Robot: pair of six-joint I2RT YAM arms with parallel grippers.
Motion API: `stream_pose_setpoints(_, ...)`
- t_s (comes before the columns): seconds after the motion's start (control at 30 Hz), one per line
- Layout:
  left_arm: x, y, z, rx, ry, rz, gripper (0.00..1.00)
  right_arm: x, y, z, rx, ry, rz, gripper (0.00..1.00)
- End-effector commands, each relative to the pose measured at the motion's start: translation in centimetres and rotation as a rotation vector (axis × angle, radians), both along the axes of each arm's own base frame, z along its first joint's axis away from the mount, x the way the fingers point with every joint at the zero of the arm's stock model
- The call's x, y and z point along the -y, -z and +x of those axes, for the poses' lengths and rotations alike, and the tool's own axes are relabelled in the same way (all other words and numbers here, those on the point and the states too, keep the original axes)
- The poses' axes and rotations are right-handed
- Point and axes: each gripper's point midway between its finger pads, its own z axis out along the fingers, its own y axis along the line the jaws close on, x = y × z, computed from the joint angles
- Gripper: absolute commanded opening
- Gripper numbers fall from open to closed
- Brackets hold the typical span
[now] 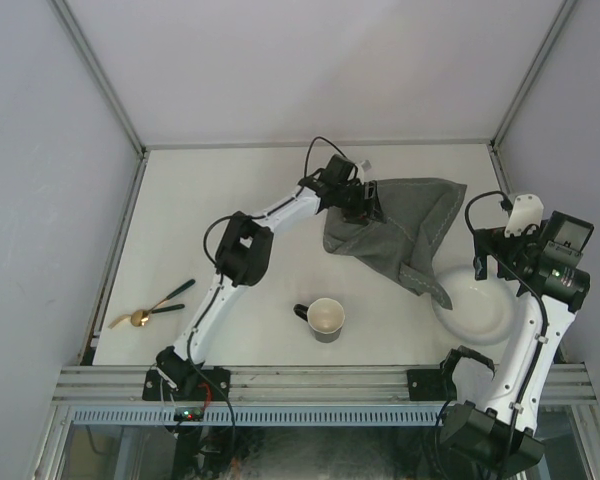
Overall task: Set the dinner table for one person
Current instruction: Place the napkin at the center of the board, then flatten out the napkin at the center of the board.
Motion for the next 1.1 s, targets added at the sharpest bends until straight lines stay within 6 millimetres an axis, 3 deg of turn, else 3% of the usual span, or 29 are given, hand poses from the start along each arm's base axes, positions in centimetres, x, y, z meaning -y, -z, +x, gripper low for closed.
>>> stream_pose_setpoints(0.0,1.1,1.3,-3.4,-0.030,0.067,0.050,0.72,-0.3,-1.7,0.2,0.050,-0.002,-0.012,1.00)
stream_pose_setpoints(0.1,1.5,1.9,-4.8,-0.050,0.100,0.063,0.67,-0.2,-1.8,0.2,0.055,0.000,-0.017,1.00)
stream_pose_setpoints(0.17,1.4,2.0,-5.5,-0.059,0.118,0.070,0.59,-0.2,-1.8,0.2,0.056,0.001,-0.020,1.00)
stream_pose_setpoints(0.3,0.8,1.8,-5.9,-0.037,0.137,0.099,0.29,-0.3,-2.0,0.4,0.064,0.000,-0.012,1.00)
stream_pose_setpoints(0.43,-1.3,2.4,-5.9,-0.007,0.144,0.184,0.01,-0.5,-1.9,0.6,0.062,-0.008,0.006,1.00)
stream_pose_setpoints(0.6,-4.3,2.7,-5.7,-0.033,0.115,0.212,0.00,-0.6,-2.0,1.0,0.073,-0.012,0.009,1.00)
stream_pose_setpoints(0.83,-9.8,-0.7,-1.4,-0.007,-0.004,0.193,0.00,-1.1,-2.1,1.9,0.080,-0.030,0.014,1.00)
stream_pose_setpoints(1.0,-14.4,-1.9,1.1,0.002,-0.085,0.195,0.01,-1.8,-1.9,2.5,0.072,-0.046,0.024,1.00)
stream_pose_setpoints(1.03,-15.1,-2.2,1.5,-0.001,-0.094,0.188,0.06,-1.9,-1.8,2.6,0.068,-0.050,0.024,1.00)
stream_pose_setpoints(1.07,-15.5,-2.4,1.5,-0.011,-0.096,0.177,0.18,-2.0,-1.7,2.6,0.066,-0.054,0.025,1.00)
